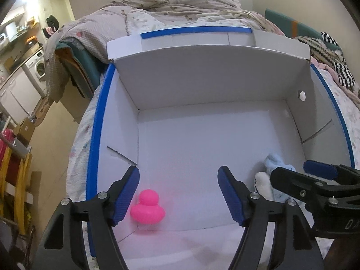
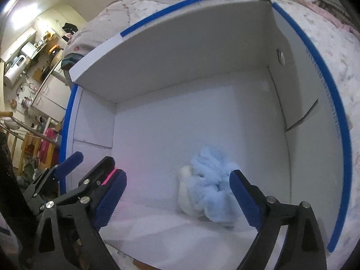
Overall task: Organize soft objects
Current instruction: 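Withdraw both tools from the box back toward the remaining items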
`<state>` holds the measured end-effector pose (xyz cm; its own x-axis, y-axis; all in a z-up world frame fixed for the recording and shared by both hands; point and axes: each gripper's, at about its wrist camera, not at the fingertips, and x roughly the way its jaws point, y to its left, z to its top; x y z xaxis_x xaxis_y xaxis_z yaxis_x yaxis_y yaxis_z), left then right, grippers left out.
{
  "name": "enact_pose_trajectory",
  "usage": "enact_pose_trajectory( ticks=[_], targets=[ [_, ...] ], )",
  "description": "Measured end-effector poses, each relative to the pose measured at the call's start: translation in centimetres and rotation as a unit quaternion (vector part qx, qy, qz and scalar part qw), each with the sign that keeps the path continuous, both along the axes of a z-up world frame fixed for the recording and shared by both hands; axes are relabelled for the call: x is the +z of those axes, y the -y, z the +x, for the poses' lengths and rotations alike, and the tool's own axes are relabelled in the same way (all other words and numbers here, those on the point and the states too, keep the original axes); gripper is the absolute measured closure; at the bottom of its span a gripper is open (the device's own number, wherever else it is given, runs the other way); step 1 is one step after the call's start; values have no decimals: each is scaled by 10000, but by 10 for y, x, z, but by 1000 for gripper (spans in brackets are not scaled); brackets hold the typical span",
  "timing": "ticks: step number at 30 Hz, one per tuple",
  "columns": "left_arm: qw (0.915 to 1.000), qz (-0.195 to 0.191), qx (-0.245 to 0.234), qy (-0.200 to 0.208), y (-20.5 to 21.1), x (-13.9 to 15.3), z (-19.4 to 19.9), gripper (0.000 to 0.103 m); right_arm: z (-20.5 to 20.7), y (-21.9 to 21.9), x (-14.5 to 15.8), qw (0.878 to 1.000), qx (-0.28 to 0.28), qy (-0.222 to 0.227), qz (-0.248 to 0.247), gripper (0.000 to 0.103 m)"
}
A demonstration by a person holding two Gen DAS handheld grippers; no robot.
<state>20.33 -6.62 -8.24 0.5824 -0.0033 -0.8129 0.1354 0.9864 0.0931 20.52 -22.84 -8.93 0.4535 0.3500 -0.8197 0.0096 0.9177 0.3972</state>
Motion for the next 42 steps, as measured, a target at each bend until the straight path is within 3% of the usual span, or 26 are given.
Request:
enact_pose_trajectory(
  ticks=[4, 12, 16, 33, 37, 42],
  targets=[
    [9996, 242, 73, 78, -1, 1, -1, 33, -1, 0, 3, 10000, -4, 82, -5, 2],
    [9997, 122, 118, 191, -5, 14, -8, 33, -9, 8, 8, 9998, -123, 122, -78, 2],
    [9987, 266, 167, 403, -7, 24, -17, 33, -15, 10, 11, 9998, -190, 110, -41, 2],
    [9974, 20, 517, 506, -47, 53, -52, 33, -52, 8, 37, 9983, -139, 420, -375, 2],
    [9953, 200, 733, 600, -58, 59, -58, 33, -63, 8, 42, 9984, -120, 402, -387, 2],
    [9937, 33, 977, 540, -78, 63, -69, 33, -82, 10, 48, 9982, -37, 412, -446, 2]
  ],
)
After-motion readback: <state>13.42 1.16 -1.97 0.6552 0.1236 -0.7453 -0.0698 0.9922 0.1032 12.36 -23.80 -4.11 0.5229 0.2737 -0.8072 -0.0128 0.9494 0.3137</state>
